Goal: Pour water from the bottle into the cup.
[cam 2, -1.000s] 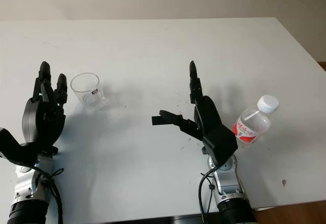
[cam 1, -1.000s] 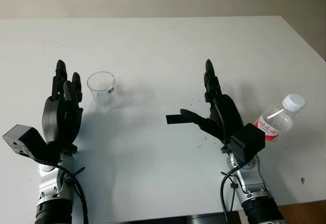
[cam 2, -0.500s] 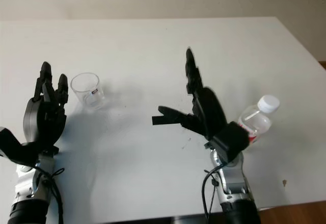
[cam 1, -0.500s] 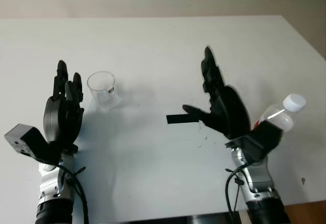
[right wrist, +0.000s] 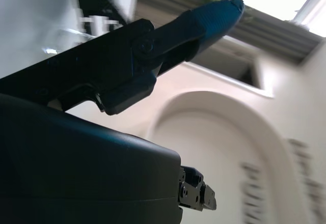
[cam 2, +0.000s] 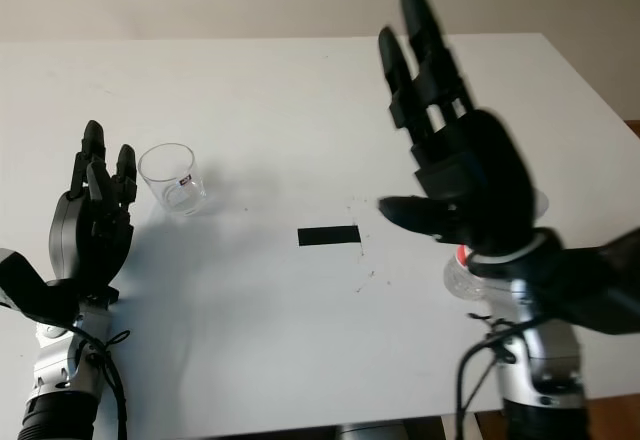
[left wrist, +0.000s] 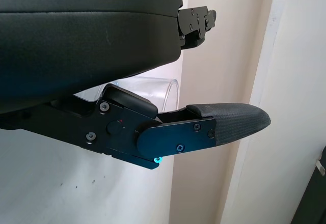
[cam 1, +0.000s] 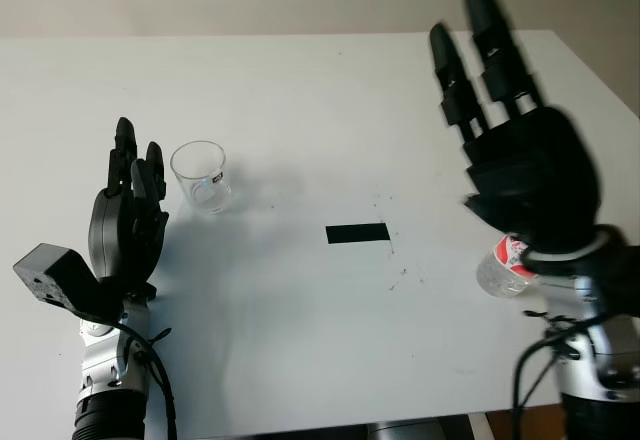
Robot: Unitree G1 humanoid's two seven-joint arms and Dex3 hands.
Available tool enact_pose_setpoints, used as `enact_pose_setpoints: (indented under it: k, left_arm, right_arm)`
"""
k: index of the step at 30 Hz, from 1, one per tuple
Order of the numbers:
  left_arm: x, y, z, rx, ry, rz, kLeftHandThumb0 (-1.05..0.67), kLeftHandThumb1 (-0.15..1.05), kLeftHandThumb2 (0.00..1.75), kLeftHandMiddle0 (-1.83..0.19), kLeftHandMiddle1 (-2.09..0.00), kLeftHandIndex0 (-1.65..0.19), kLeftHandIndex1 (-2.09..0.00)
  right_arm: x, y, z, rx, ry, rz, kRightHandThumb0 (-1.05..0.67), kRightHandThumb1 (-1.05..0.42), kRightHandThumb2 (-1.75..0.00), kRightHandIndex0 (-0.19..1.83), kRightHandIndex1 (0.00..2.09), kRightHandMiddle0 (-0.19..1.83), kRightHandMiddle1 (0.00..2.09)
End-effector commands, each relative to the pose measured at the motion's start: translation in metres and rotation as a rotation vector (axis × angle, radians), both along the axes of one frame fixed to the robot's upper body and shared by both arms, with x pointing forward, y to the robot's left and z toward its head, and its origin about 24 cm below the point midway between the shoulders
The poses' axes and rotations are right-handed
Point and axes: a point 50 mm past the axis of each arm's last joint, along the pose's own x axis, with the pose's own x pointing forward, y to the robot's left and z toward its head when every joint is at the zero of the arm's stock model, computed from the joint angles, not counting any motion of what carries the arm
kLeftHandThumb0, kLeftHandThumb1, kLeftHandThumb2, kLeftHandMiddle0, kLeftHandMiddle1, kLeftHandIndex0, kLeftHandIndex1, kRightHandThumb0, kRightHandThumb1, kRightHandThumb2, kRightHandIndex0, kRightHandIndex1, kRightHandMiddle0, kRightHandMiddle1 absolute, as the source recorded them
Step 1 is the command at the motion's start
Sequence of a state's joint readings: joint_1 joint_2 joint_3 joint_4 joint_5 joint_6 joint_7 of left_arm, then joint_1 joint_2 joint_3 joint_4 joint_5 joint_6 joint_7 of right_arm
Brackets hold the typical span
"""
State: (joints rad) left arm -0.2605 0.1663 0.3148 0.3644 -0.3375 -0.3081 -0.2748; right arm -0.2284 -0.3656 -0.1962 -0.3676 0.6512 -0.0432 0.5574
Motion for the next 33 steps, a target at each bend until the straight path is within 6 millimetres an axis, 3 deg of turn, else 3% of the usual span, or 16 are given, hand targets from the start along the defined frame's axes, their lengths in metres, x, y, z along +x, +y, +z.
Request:
enact_pose_setpoints:
  k: [1, 5, 8, 12, 18, 27, 33]
  left_arm:
    - [0.002, -0.003, 0.0, -0.009, -0.009, -0.003, -0.87, 1.05, 0.57, 0.08, 0.0, 0.15, 0.0]
    - [0.003, -0.004, -0.001, -0.015, -0.007, -0.008, -0.87, 1.05, 0.57, 0.09, 0.0, 0.16, 0.0]
    - [0.003, -0.004, 0.0, -0.012, -0.011, -0.005, -0.87, 1.05, 0.57, 0.09, 0.0, 0.16, 0.0]
    - [0.004, -0.005, 0.0, -0.013, -0.012, -0.003, -0.86, 1.05, 0.58, 0.09, 0.0, 0.16, 0.0]
    - [0.004, -0.004, 0.001, -0.005, -0.016, -0.002, -0.85, 1.05, 0.61, 0.09, 0.0, 0.16, 0.0]
    - [0.004, -0.002, 0.001, -0.008, -0.017, 0.0, -0.86, 1.05, 0.59, 0.1, 0.0, 0.16, 0.0]
    - [0.005, 0.001, 0.002, -0.004, -0.017, 0.005, -0.84, 1.05, 0.6, 0.09, 0.0, 0.16, 0.0]
  right_arm:
    - [-0.008, -0.004, 0.014, 0.038, -0.063, 0.04, -0.93, -0.92, -0.06, -0.19, 0.0, -0.19, 0.0]
    - [-0.021, -0.008, 0.026, 0.203, -0.179, 0.112, -0.81, -0.93, -0.06, -0.19, 0.0, -0.14, 0.03]
    - [-0.033, -0.014, 0.038, 0.195, -0.28, 0.047, -0.86, -1.03, -0.09, -0.19, 0.0, -0.14, 0.03]
    - [-0.046, -0.022, 0.045, 0.26, -0.282, -0.028, -0.89, -1.01, -0.07, -0.19, 0.0, -0.14, 0.04]
    - [-0.05, -0.063, 0.049, 0.138, -0.356, -0.2, -0.73, -1.0, -0.06, -0.19, 0.0, -0.16, 0.03]
    - [-0.046, -0.094, 0.028, -0.098, -0.326, -0.576, -0.83, -0.93, -0.03, -0.19, 0.0, -0.19, 0.0]
    - [-0.048, -0.099, 0.008, -0.23, -0.232, -0.766, -0.83, -0.86, -0.03, -0.19, 0.0, -0.19, 0.0]
